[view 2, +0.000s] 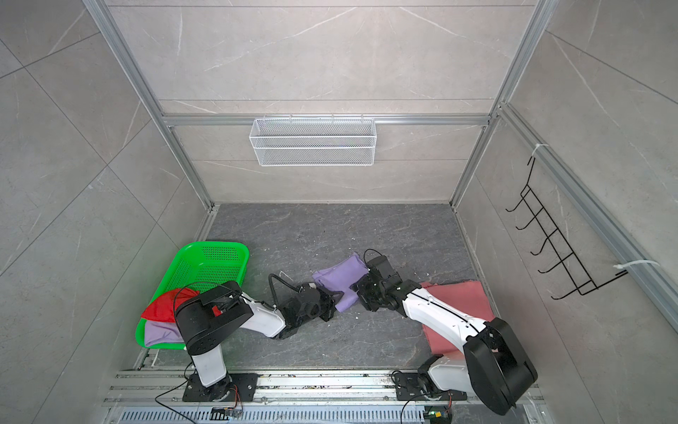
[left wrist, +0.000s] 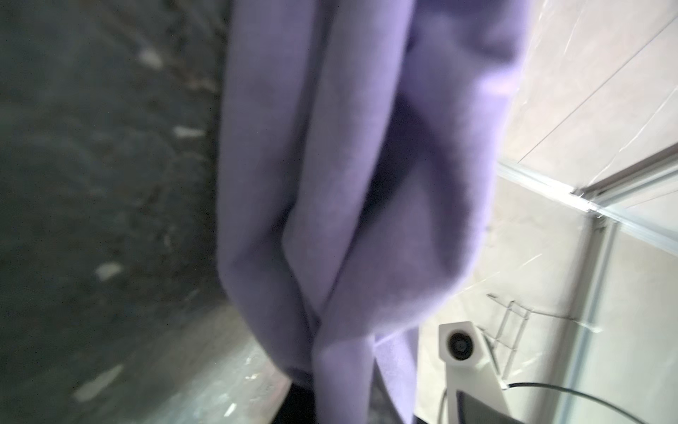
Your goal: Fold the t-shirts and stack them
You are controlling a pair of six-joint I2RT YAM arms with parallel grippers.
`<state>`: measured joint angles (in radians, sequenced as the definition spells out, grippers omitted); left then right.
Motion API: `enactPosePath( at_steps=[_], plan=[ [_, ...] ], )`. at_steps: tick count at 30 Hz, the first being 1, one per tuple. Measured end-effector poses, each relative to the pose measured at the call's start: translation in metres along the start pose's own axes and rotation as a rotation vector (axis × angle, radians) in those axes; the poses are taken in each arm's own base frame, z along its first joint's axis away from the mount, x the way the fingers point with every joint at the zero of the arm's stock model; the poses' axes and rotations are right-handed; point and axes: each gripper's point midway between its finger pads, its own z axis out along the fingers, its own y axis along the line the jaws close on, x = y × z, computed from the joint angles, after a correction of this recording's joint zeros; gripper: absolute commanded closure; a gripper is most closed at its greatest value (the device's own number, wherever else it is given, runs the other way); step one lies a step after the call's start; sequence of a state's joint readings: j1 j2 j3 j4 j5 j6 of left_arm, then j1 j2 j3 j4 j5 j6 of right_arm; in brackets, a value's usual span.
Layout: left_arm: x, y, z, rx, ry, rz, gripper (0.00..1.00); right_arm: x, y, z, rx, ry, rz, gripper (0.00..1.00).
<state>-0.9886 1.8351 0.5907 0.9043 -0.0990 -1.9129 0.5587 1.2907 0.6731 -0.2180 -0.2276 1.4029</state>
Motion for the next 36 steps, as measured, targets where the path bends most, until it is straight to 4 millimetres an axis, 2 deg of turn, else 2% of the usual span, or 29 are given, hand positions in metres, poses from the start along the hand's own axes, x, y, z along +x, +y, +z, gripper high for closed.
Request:
enactPosePath(
  at_steps=[3, 6, 7, 12, 20, 24, 27, 29, 31, 34, 35, 36],
  plan=[
    [0.0, 0.0, 0.0, 0.0, 0.002, -0.012, 1.0, 0.003, -0.016, 0.003, 0.012, 0.007, 0.003, 0.25],
    [0.002, -0.001, 0.001, 0.001, 0.006, -0.023, 1.0, 0.005, -0.025, 0.002, -0.007, 0.008, 0.023, 0.04],
    [0.003, -0.004, 0.002, 0.002, 0.01, -0.026, 1.0, 0.006, -0.028, 0.001, -0.025, 0.006, 0.034, 0.01],
    [0.019, -0.022, 0.011, 0.006, 0.062, -0.045, 1.0, 0.003, -0.038, -0.005, -0.105, -0.039, 0.078, 0.0],
    [0.034, -0.029, 0.008, -0.067, 0.117, -0.046, 1.0, -0.018, -0.016, 0.003, -0.204, -0.124, 0.137, 0.01],
    [0.038, -0.027, 0.004, -0.091, 0.133, -0.046, 1.0, -0.027, -0.015, 0.013, -0.212, -0.141, 0.188, 0.05],
    [0.038, -0.022, 0.003, -0.114, 0.137, -0.047, 1.0, -0.03, -0.021, 0.022, -0.191, -0.144, 0.219, 0.14],
    [0.038, -0.019, 0.002, -0.129, 0.14, -0.048, 1.0, -0.031, -0.023, 0.023, -0.182, -0.154, 0.23, 0.29],
    [0.037, -0.018, 0.001, -0.137, 0.14, -0.049, 1.0, -0.034, -0.026, 0.023, -0.168, -0.168, 0.237, 0.5],
    [0.037, -0.02, -0.003, -0.148, 0.139, -0.05, 0.86, -0.035, -0.033, 0.024, -0.139, -0.178, 0.247, 0.77],
    [0.036, -0.021, -0.005, -0.148, 0.136, -0.05, 0.76, -0.034, -0.033, 0.023, -0.133, -0.178, 0.245, 0.91],
    [0.036, -0.022, -0.006, -0.149, 0.136, -0.049, 0.69, -0.034, -0.034, 0.023, -0.128, -0.177, 0.245, 1.0]
  ],
)
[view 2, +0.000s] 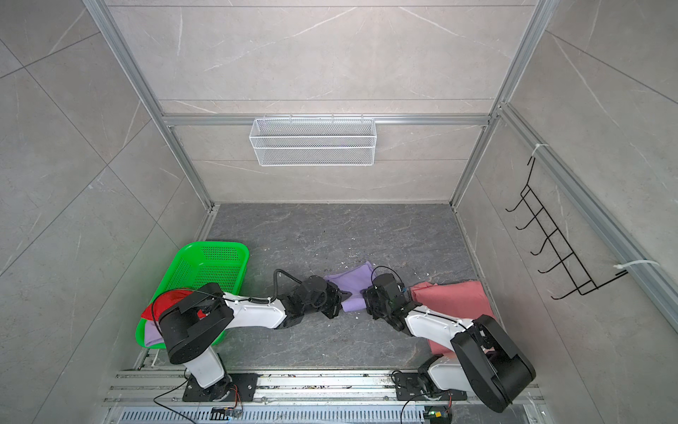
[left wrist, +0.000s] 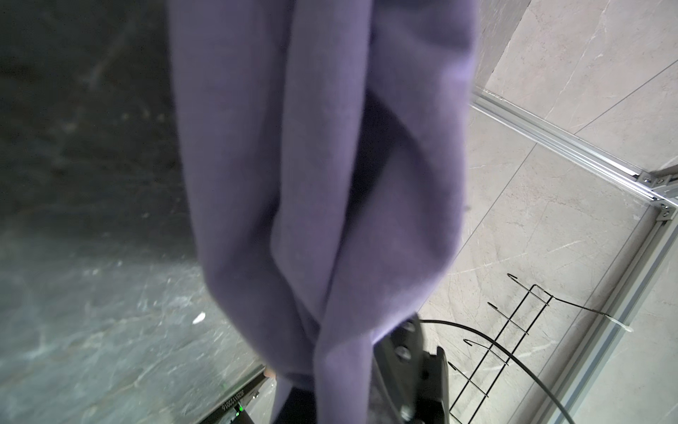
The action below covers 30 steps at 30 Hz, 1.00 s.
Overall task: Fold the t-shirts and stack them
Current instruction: 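Carry the bundle with the right gripper toward the pink shirt while the left releases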
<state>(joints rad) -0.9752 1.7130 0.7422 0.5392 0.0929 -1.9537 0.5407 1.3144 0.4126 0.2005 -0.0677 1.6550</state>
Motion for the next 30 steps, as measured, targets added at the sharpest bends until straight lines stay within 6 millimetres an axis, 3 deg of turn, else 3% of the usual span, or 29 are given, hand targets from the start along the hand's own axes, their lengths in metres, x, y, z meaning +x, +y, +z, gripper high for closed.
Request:
enactPosePath(
  at_steps=[5, 7, 11, 15, 18, 20, 25, 30],
  plan=[
    [-0.014, -0.01, -0.024, -0.012, -0.035, 0.012, 0.42, -0.008, 0.0, -0.003, 0.083, -0.033, -0.029, 1.0],
    [-0.026, -0.021, -0.039, -0.002, -0.067, 0.026, 0.37, -0.011, 0.008, -0.003, 0.115, -0.04, -0.063, 1.0],
    [-0.058, -0.041, -0.074, 0.031, -0.147, 0.052, 0.33, -0.025, 0.026, -0.008, 0.158, -0.063, -0.133, 1.0],
    [-0.103, -0.046, -0.11, 0.013, -0.259, 0.098, 0.33, -0.058, 0.04, -0.022, 0.211, -0.114, -0.185, 1.0],
    [-0.129, -0.045, -0.125, -0.078, -0.312, 0.173, 0.32, -0.088, 0.053, -0.037, 0.249, -0.151, -0.222, 1.0],
    [-0.135, -0.053, -0.129, -0.156, -0.316, 0.252, 0.3, -0.106, 0.063, -0.047, 0.265, -0.175, -0.252, 1.0],
    [-0.134, -0.112, -0.122, -0.229, -0.294, 0.54, 0.28, -0.155, 0.084, -0.082, 0.285, -0.24, -0.297, 1.0],
    [-0.148, -0.121, -0.099, -0.327, -0.266, 0.669, 0.28, -0.201, 0.081, -0.118, 0.325, -0.281, -0.274, 1.0]
  ],
)
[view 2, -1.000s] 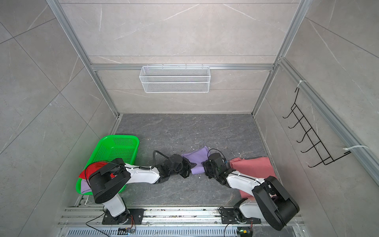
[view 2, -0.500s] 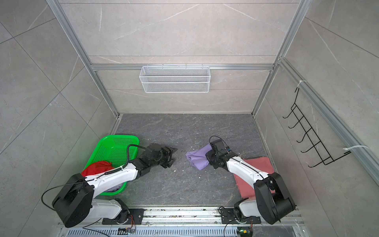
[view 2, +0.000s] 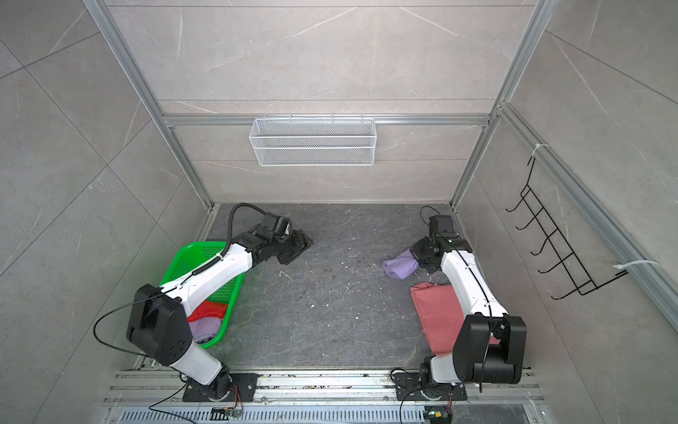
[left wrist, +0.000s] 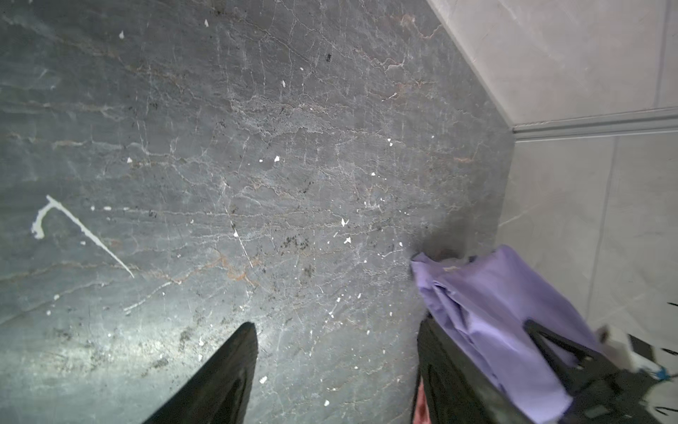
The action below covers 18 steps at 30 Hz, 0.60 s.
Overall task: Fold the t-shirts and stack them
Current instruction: 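Carry the bundle with the right gripper toward the pink shirt while the left releases, then lower the lavender bundle onto the pink shirt and open the right gripper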
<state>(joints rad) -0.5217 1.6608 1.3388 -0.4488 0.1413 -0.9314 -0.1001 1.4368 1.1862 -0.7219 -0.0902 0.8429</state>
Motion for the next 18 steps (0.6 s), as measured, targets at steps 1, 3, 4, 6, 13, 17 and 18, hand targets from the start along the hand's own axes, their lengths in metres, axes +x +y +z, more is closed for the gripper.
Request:
enactPosePath(
  at_steps=[1, 3, 4, 6, 13, 17, 18],
  plan=[
    [-0.001, 0.001, 0.007, -0.011, 0.009, 0.014, 0.28, -0.007, -0.005, -0.003, 0.011, -0.001, -0.001, 1.0],
    [-0.001, 0.006, 0.025, -0.04, 0.037, 0.035, 0.28, -0.019, -0.017, -0.011, 0.031, -0.004, -0.004, 1.0],
    [0.0, 0.008, 0.031, -0.047, 0.05, 0.039, 0.28, -0.023, -0.022, -0.014, 0.037, -0.003, -0.002, 1.0],
    [0.002, 0.013, 0.044, -0.058, 0.079, 0.039, 0.28, -0.035, -0.039, -0.02, 0.051, 0.002, 0.007, 1.0],
    [0.002, 0.01, 0.07, -0.015, 0.142, 0.02, 0.28, -0.063, -0.074, -0.052, 0.101, -0.002, -0.017, 1.0],
    [0.003, 0.007, 0.072, 0.008, 0.155, 0.012, 0.28, -0.074, -0.085, -0.069, 0.114, -0.013, -0.036, 1.0],
    [0.002, 0.004, 0.072, 0.018, 0.155, 0.013, 0.28, -0.075, -0.088, -0.07, 0.118, -0.012, -0.036, 1.0]
  ],
)
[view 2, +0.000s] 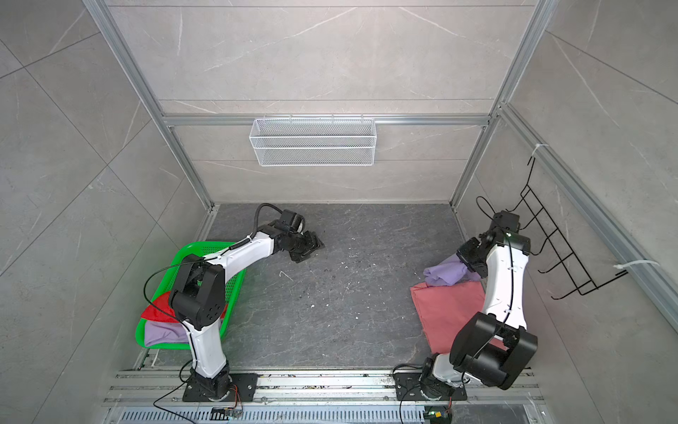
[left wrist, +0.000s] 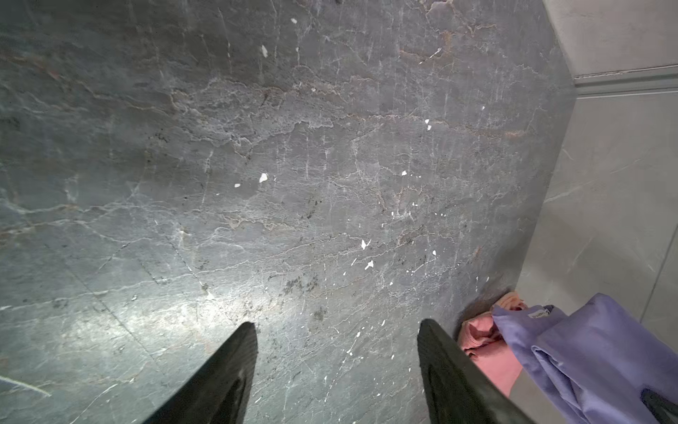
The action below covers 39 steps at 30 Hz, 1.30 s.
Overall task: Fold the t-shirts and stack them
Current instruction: 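Lower the lavender bundle onto the pink shirt and open the right gripper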
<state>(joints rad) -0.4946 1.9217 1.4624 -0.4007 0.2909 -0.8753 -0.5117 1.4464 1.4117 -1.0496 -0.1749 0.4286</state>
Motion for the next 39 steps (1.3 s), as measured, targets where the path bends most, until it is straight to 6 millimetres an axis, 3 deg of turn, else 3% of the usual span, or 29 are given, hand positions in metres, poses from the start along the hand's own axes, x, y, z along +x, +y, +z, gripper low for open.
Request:
enactPosePath(
  at_steps=[7, 13, 18, 19, 23, 26, 28, 31, 34, 39],
  plan=[
    [-0.003, -0.012, 0.001, 0.045, 0.01, 0.001, 0.28, 0.017, -0.013, 0.002, 0.003, 0.053, -0.018, 1.0],
    [-0.009, -0.024, 0.008, 0.084, 0.013, 0.003, 0.28, 0.047, -0.048, 0.009, 0.043, 0.097, 0.05, 0.98],
    [-0.014, -0.034, 0.012, 0.111, 0.023, 0.005, 0.29, 0.073, -0.079, 0.026, 0.088, 0.163, 0.129, 0.96],
    [-0.016, -0.037, 0.012, 0.117, 0.023, 0.007, 0.28, 0.077, -0.084, 0.029, 0.095, 0.177, 0.143, 0.93],
    [-0.02, -0.047, 0.01, 0.146, 0.023, 0.013, 0.28, 0.089, -0.098, 0.036, 0.119, 0.207, 0.188, 0.62],
    [-0.02, -0.048, 0.011, 0.149, 0.027, 0.012, 0.28, 0.095, -0.115, 0.037, 0.154, 0.212, 0.254, 0.61],
    [-0.02, -0.048, 0.012, 0.148, 0.031, 0.009, 0.28, 0.097, -0.127, 0.035, 0.175, 0.199, 0.303, 0.5],
    [-0.019, -0.05, 0.013, 0.156, 0.041, 0.01, 0.28, 0.098, -0.141, 0.024, 0.204, 0.159, 0.364, 0.47],
    [-0.023, -0.056, 0.013, 0.167, 0.038, 0.014, 0.28, 0.097, -0.147, 0.011, 0.231, 0.119, 0.399, 0.35],
    [-0.028, -0.062, 0.013, 0.179, 0.033, 0.018, 0.28, 0.082, -0.148, -0.018, 0.257, 0.015, 0.444, 0.33]
  ],
)
